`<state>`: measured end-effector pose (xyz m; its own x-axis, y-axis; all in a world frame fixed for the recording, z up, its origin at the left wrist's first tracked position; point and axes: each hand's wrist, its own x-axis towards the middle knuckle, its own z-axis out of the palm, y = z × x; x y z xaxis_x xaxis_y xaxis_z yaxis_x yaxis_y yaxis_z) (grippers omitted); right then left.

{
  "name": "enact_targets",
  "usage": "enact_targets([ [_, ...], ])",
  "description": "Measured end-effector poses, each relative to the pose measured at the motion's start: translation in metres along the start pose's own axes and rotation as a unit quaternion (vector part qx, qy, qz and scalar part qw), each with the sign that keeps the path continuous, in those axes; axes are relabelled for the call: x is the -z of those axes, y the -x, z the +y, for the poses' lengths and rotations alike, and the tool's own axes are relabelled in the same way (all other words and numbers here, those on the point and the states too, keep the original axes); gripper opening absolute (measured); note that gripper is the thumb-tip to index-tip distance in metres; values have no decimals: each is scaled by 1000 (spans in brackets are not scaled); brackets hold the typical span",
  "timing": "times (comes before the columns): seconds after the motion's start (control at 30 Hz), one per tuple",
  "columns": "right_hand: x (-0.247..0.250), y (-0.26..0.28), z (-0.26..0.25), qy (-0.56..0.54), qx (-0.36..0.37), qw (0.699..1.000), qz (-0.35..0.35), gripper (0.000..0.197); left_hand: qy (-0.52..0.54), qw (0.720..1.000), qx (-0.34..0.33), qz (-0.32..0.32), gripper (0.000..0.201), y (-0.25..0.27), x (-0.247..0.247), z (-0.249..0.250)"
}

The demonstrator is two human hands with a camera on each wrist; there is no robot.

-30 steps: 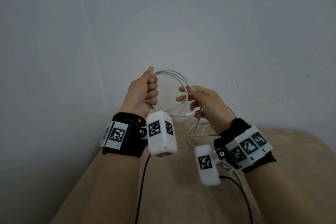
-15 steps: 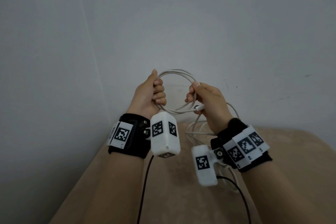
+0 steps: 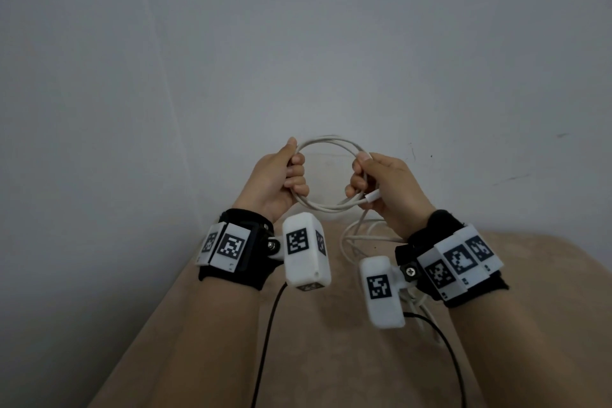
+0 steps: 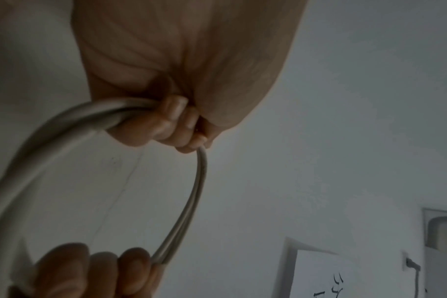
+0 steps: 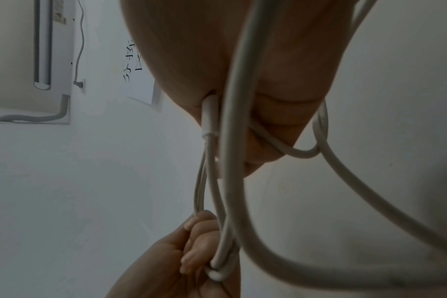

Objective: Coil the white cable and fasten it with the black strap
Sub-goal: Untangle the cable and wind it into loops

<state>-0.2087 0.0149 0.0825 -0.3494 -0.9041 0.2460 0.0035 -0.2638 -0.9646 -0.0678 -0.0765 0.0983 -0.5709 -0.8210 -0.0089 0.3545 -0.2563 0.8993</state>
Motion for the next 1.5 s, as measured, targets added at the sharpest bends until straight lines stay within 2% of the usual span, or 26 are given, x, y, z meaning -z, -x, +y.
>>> enact_targets([
  [0.33,-2,2,-3,-68,7,997,-21,32,58,998,0,-14,44,1,-5,0],
  [0.53,6,0,-1,-42,-4,998,-44,32,5,1000,-9,-15,37,1,0,-1],
  [0.63,8,-1,2,-5,-15,999,-52,32,-46,999,15,-8,37,2,4,-2],
  [0.73,6,0,4,49,-15,996,-72,33,-143,990,3,-9,42,4,6,-3],
  [0.9,3,2,3,137,-30,981,-136,32,-347,936,-42,-34,49,11,1,-2],
  [1.0,3,4,0,169,-28,974,-151,32,-397,915,-52,-45,49,13,-2,-2],
  [1.17,1,7,-6,159,-3,977,-142,38,-361,927,-88,-53,49,13,-3,-2],
  [1.27,2,8,-10,122,-13,985,-120,64,-316,942,-104,-37,48,12,-2,-1],
  [1.33,4,9,-13,106,-19,988,-111,74,-294,948,-116,-21,48,11,-1,1],
  [1.5,10,8,-18,175,22,983,-48,64,-232,961,-145,29,46,10,5,8],
])
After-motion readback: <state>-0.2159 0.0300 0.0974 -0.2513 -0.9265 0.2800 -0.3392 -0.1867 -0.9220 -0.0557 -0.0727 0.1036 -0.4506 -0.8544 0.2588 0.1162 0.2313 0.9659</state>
